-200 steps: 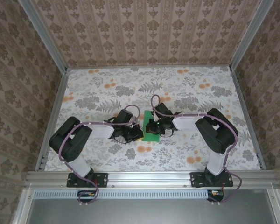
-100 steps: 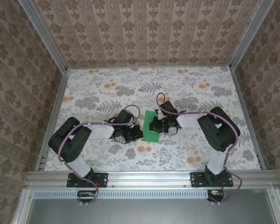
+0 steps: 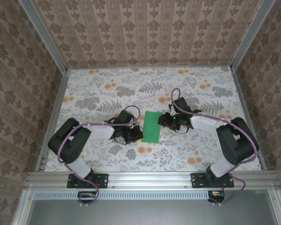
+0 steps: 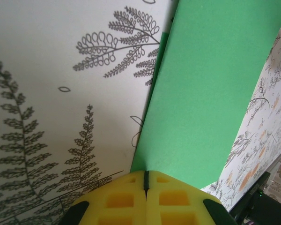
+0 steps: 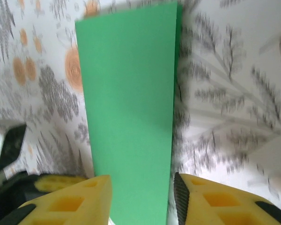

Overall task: Fold a paper plane with a square sheet of paper (pick it up from the middle)
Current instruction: Third fold the triangle at the center of the table.

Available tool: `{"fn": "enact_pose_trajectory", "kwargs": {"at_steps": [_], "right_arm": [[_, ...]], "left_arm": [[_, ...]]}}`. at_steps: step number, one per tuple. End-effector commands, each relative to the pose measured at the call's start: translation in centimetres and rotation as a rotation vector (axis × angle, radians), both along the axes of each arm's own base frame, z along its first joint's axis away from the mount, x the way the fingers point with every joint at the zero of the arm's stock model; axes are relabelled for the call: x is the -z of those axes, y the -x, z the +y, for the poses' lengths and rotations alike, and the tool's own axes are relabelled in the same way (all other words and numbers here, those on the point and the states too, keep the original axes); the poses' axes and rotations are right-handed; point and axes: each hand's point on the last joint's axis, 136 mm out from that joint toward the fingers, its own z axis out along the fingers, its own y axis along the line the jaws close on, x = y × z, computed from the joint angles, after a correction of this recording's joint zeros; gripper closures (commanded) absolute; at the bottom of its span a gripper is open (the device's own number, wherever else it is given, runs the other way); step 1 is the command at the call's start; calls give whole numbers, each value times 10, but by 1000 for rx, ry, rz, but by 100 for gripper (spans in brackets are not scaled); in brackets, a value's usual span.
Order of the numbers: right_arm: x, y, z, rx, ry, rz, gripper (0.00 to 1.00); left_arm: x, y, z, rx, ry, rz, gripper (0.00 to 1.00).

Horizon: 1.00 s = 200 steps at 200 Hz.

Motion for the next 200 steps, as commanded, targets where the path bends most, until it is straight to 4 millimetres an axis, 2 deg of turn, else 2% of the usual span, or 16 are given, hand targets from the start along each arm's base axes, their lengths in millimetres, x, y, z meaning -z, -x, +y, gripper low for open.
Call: {"fn": "enact_pose_trajectory", "kwargs": {"at_steps": [1,38,65,101,125,169,200], "right_arm": [[13,38,-1,29,-10,137,56],[20,61,11,12,-5,179,55],[28,65,21,-7,-26,197,57],[28,67,41,-48,-86,213,62],[29,68,46,-44,-113,216,64],[19,64,44,2,-148,165,74],[19,66,30,53,-97,168,89]], "left_arm": [[31,21,30,-34,-165,98,100],[34,21,29,-40,-165,107,100],[34,21,27,-37,-161,111,100],[34,22,27,-37,-158,114,100],[34,21,26,-39,-156,115,100],[28,20,24,-40,-134,107,100],[10,14,14,-26,-78,68,100]]}}
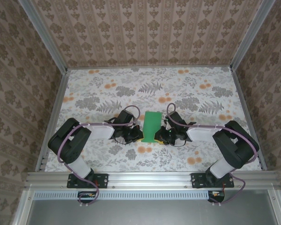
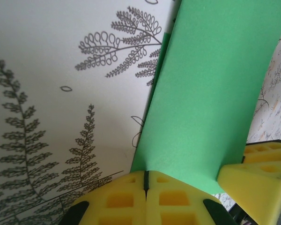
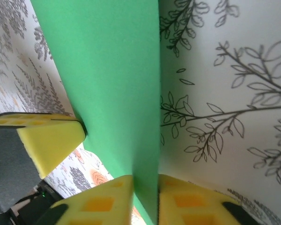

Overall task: Fold a paper plane with a square sheet of paper (pick it up from the middle)
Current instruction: Third fold the triangle at the center of the table.

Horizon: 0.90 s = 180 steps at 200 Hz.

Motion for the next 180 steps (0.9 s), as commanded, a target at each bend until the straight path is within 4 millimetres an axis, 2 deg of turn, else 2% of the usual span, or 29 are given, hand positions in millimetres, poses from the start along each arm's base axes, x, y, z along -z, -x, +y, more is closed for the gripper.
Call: {"fn": "enact_pose_trajectory", "kwargs": {"at_steps": [1,24,38,58,98,148,180], "right_arm": [[-7,0,-7,45,20,-14,90],[-7,9,-13,25,51,24,99],[-4,18,-16,-6,71,61,100],[0,32,-22,-43,90,117,100],[-6,40,-26,-61,98,137,100],[-12,29,-17,-66,80,129,100],[-18,20,-11,-67,68,114,99]], "left_arm": [[10,13,14,-17,-76,59,100],[-19,0,-1,19,5,-24,98],[-38,-10,-9,39,46,-78,95],[-48,-23,-14,44,61,-115,93],[-36,-32,-25,66,65,-99,93],[-22,-33,-36,97,66,-71,93],[-7,-29,-32,98,18,-38,94]]}}
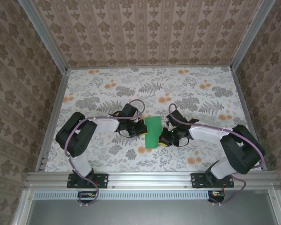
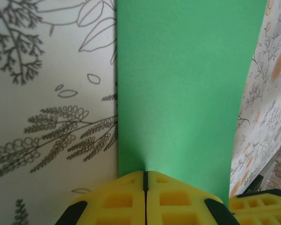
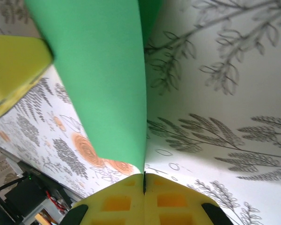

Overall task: Fold a paper plane with a square sheet of paper (pick it up from the middle)
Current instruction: Third fold the triangle at the center of the table.

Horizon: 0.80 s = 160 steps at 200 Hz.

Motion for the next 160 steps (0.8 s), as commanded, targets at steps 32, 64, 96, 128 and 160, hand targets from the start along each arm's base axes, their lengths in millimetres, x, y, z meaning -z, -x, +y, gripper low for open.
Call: {"fn": "enact_pose_trajectory", "kwargs": {"at_steps": [32,64,96,128,160], "right_arm": [[-16,-18,15,-11,-35,-16,99],[-21,-36,28,-9,-60,-58,98],[-14,-46,33,-7,-45,-70,98],[-8,-49,35,-3,-38,-75,98],[-1,-50,32,-2,-16,-69,98]], "left_arm": [[13,5,3,34,-62,17,95],[18,7,7,40,-94,28,96],[6,4,2,57,-76,7,96],[-38,-15,-12,69,36,-109,94],[-42,-29,-6,26,39,-130,94]]}}
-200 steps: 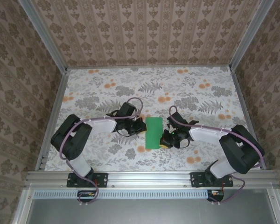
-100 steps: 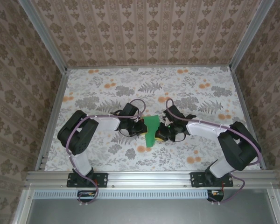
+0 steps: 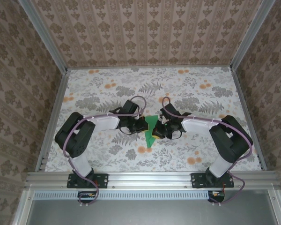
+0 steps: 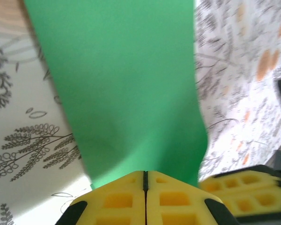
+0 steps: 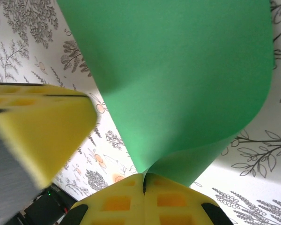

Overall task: Fold a paper plane with a square sheet of paper (pick it up from the middle)
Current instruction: Third fold the triangle at the center of the table.

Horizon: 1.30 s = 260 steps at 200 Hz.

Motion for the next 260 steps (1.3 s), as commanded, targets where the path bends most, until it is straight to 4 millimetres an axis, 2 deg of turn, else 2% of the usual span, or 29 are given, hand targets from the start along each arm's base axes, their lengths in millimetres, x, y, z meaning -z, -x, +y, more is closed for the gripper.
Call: {"fn": "enact_pose_trajectory", "kwargs": {"at_steps": [1,50,84,260], "right_arm": [[0,-8,4,2,10,-26,98],[1,-14,8,13,-23,-60,98],[4,-15,9,14,-25,-61,98],[22,-18,11,-2,-5,-50,98]], "left_arm": [[-19,-17,-2,-3,37,-65,94],[18,-11,5,3,-69,24,95],[28,-5,2,31,-80,70,95],[35,0,5,40,-120,89,96]]}}
